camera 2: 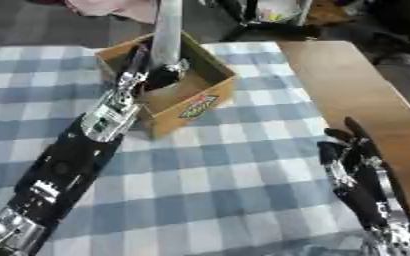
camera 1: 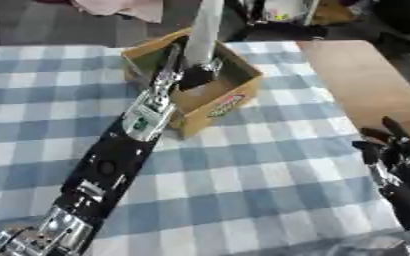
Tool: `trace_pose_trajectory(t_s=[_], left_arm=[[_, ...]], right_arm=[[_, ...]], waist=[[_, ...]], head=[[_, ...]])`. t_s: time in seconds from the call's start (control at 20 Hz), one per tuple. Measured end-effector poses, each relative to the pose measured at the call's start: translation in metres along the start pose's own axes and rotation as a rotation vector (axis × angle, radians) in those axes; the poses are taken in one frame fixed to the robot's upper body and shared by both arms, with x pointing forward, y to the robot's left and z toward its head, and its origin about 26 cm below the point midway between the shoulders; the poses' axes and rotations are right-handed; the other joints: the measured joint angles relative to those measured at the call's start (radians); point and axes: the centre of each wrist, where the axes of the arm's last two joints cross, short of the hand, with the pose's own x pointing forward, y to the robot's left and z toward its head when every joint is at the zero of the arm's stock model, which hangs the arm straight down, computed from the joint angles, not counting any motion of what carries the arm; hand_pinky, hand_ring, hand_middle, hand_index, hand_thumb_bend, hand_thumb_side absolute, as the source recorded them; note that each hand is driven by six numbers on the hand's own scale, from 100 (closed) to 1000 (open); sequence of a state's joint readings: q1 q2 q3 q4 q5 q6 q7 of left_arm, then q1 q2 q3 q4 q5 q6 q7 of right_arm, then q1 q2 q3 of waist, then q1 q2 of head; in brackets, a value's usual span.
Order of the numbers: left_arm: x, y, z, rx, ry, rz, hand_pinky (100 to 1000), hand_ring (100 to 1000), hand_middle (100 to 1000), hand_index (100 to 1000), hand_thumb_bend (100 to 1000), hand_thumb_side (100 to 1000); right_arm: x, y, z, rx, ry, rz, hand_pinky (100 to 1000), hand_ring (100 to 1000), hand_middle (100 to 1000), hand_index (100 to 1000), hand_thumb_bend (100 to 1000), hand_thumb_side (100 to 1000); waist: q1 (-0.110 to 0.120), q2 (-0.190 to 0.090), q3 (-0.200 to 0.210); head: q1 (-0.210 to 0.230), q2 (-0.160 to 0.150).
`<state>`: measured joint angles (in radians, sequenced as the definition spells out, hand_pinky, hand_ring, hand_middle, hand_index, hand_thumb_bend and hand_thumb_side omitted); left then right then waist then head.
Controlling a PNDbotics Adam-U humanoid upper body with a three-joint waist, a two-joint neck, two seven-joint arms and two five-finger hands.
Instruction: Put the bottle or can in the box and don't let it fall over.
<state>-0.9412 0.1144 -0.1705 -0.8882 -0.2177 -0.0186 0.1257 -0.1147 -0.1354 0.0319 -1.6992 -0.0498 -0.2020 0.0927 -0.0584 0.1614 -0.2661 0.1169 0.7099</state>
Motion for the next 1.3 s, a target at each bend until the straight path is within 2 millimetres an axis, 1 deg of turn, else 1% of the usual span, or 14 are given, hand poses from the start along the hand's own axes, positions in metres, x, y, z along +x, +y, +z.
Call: trace_pose_trajectory(t_s=[0.05, 0.15, 0.25, 0.4, 0.5, 0.55, 0.8, 0.85, 0.9, 1.0, 1.15, 1.3], left_arm=[[-0.001, 0.001, 0.000, 0.001, -0.009, -0.013, 1000, 1000, 1000, 993, 877, 611], [-0.002, 0.002, 0.000, 0.008, -0.028, -0.025, 1000, 1000, 1000, 1000, 920, 637], [-0.003, 0.006, 0.000, 0.023, -0.044, -0.030, 1000, 1000, 1000, 1000, 897, 624], [0.000, 0.022, 0.002, 0.061, -0.078, -0.035, 1000, 1000, 1000, 995, 842, 604], [0.002, 0.035, 0.006, 0.089, -0.113, -0.031, 1000, 1000, 1000, 986, 825, 601], [-0.001, 0.042, 0.010, 0.102, -0.125, -0.030, 1000, 1000, 1000, 986, 822, 602], [-0.025, 0.086, 0.043, 0.180, -0.156, -0.017, 1000, 1000, 1000, 978, 813, 607], [-0.029, 0.095, 0.051, 0.202, -0.155, -0.011, 1000, 1000, 1000, 978, 812, 608], [-0.032, 0.102, 0.058, 0.225, -0.151, -0.004, 1000, 1000, 1000, 979, 813, 608], [-0.039, 0.113, 0.073, 0.278, -0.131, 0.019, 1000, 1000, 1000, 981, 808, 616], [-0.048, 0.118, 0.093, 0.367, -0.081, 0.084, 1000, 1000, 1000, 979, 810, 620], [-0.057, 0.111, 0.112, 0.455, -0.013, 0.154, 1000, 1000, 1000, 979, 807, 623]], right_arm=[[0.000, 0.000, 0.000, 0.000, 0.000, 0.000, 910, 756, 801, 1000, 242, 410], [0.000, 0.000, 0.000, 0.000, 0.000, 0.000, 910, 756, 801, 1000, 241, 410], [0.000, 0.000, 0.000, 0.000, 0.000, 0.000, 910, 756, 801, 1000, 241, 410], [0.000, -0.001, 0.000, -0.005, -0.001, 0.001, 910, 756, 801, 1000, 241, 409], [0.000, -0.003, 0.001, -0.015, 0.000, 0.004, 910, 756, 802, 1000, 241, 409], [0.000, -0.004, 0.001, -0.021, -0.001, 0.006, 910, 756, 802, 1000, 241, 409], [0.000, -0.009, 0.002, -0.050, 0.004, 0.021, 910, 756, 802, 1000, 241, 410], [0.000, -0.010, 0.002, -0.055, 0.003, 0.026, 910, 756, 801, 1000, 264, 389], [0.000, -0.012, 0.002, -0.059, 0.003, 0.032, 910, 756, 802, 1000, 240, 410], [0.001, -0.015, 0.001, -0.069, 0.000, 0.038, 910, 756, 802, 1000, 240, 410], [0.002, -0.017, 0.000, -0.083, -0.004, 0.047, 910, 756, 802, 1000, 241, 410], [0.003, -0.018, -0.001, -0.086, -0.007, 0.052, 910, 756, 802, 1000, 241, 410]], waist=[[0.001, 0.000, 0.000], [0.001, 0.000, 0.002], [0.001, 0.000, 0.008], [0.005, -0.001, 0.027], [0.016, -0.004, 0.049], [0.022, -0.006, 0.062], [0.040, -0.009, 0.129], [0.044, -0.008, 0.139], [0.046, -0.007, 0.154], [0.048, -0.002, 0.181], [0.048, 0.007, 0.204], [0.042, 0.008, 0.213]], head=[[0.000, 0.000], [-0.001, 0.000], [-0.003, 0.000], [-0.010, 0.001], [-0.019, 0.002], [-0.025, 0.003], [-0.048, 0.007], [-0.052, 0.007], [-0.058, 0.007], [-0.071, 0.006], [-0.087, 0.001], [-0.091, 0.001]])
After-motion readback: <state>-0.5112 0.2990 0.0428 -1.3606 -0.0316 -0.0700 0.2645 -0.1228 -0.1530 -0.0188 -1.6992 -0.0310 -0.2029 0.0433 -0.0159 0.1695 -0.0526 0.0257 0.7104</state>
